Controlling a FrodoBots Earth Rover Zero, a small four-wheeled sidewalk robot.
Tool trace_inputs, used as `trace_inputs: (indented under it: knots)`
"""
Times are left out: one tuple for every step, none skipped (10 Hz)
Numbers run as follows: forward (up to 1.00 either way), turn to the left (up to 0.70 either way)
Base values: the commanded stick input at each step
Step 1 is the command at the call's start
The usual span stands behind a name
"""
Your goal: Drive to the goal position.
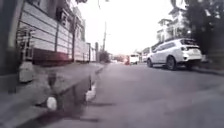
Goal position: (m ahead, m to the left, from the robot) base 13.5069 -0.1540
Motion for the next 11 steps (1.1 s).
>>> trace_inputs:
  knots:
    - [1.0,0.0]
    - [1.0,0.0]
    - [1.0,-0.35]
    - [1.0,-0.4]
    - [1.0,-0.4]
    - [1.0,-0.4]
    - [1.0,-0.4]
    - [1.0,-0.4]
    - [1.0,-0.4]
    - [1.0,-0.17]
    - [1.0,0.0]
